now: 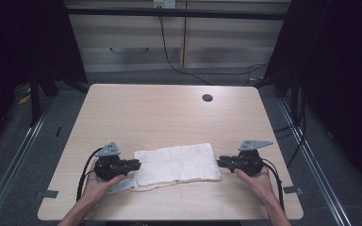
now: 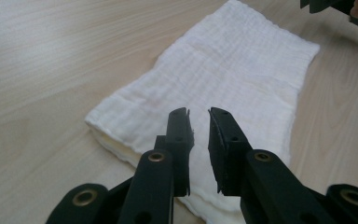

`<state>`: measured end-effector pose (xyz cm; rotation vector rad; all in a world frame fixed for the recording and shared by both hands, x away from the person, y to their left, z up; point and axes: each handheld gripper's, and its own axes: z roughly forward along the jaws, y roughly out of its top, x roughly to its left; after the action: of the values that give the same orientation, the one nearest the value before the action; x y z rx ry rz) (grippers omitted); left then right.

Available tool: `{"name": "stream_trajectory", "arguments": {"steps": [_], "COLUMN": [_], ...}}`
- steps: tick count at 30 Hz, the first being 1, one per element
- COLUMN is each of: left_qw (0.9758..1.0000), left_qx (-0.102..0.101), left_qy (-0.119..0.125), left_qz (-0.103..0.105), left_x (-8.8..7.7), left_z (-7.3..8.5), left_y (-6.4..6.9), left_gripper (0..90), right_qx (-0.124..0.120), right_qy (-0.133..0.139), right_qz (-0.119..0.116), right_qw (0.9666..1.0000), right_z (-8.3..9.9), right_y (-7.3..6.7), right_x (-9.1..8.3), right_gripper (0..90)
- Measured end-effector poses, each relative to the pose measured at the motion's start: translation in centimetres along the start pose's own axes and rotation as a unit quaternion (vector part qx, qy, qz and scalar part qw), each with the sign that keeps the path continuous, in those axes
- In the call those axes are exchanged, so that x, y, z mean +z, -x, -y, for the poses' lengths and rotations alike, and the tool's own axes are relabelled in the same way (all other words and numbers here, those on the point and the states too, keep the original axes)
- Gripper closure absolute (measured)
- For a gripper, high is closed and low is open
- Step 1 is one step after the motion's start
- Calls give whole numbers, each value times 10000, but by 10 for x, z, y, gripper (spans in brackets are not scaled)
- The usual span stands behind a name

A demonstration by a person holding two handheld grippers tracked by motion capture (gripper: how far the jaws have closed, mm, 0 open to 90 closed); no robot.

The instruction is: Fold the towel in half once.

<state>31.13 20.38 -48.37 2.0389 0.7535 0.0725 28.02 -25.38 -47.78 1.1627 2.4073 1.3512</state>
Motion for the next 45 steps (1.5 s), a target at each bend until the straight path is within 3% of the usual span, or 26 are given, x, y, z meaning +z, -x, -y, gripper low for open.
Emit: {"name": "stream_trajectory", "arguments": {"steps": [5, 9, 11, 15, 19, 21, 22, 23, 37, 39, 41, 45], "left_qw": [9998, 9999, 9998, 9988, 9987, 9986, 9985, 9985, 9983, 9984, 9985, 9985], "left_qx": [15, -92, -154, -28, -122, -80, -131, -151, -8, -26, -33, -23], "left_qy": [-20, -133, -130, -446, -427, -442, -439, -442, -468, -475, -456, -457], "left_qz": [-211, -50, -29, -203, -260, -296, -293, -300, -359, -320, -312, -310], "left_x": [5, 12, 17, 29, 31, 30, 30, 30, 32, 32, 33, 33], "left_z": [-10, -16, -14, -6, -2, -2, -2, -2, -3, -3, -3, -3], "left_y": [-10, -22, -24, -26, -32, -32, -33, -33, -31, -32, -32, -32], "left_gripper": [762, 781, 812, 818, 821, 828, 837, 850, 888, 897, 899, 900], "right_qx": [-2, -94, -75, -20, -90, -113, -263, -257, -388, -335, -357, -97], "right_qy": [-57, -217, -221, -283, -454, -537, -575, -627, -772, -645, -548, -285], "right_qz": [85, 155, 205, 182, 173, 202, 317, 387, 76, -72, 45, 211], "right_qw": [9999, 9996, 9995, 9994, 9988, 9983, 9975, 9969, 9962, 9973, 9979, 9993], "right_z": [-13, -24, -30, -33, -28, -26, -25, -24, -5, -7, -12, -21], "right_y": [9, 20, 25, 30, 27, 25, 22, 19, -3, -2, 3, 24], "right_x": [16, 32, 40, 57, 68, 68, 68, 67, 45, 43, 40, 36], "right_gripper": [696, 696, 708, 738, 753, 759, 759, 759, 770, 784, 778, 753]}}
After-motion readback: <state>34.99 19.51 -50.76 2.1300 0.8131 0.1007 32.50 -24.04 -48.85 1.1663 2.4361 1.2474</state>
